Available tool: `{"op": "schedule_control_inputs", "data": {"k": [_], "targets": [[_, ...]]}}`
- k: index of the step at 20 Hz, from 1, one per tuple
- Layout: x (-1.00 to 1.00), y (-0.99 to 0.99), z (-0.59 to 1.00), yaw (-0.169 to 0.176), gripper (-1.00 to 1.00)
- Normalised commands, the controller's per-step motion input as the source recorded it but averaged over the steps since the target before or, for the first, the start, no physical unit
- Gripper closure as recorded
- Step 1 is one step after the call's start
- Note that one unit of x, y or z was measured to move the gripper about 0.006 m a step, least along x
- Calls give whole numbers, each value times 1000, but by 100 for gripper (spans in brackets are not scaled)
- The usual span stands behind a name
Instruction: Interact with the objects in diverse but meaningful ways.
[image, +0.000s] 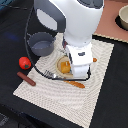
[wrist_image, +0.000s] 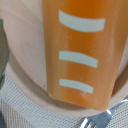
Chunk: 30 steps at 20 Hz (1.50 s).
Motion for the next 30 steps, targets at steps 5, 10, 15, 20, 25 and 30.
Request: {"op": "schedule_control_inputs", "data": {"k": [5,10,15,20,25,30], "targets": [[154,705,914,27,-100],[-21,819,291,77,-100],[-335,793,-219,44,-100],[-695,668,-455,29,-100],[-768,522,-373,-51,-100],[-723,470,-407,-72,-100]]}}
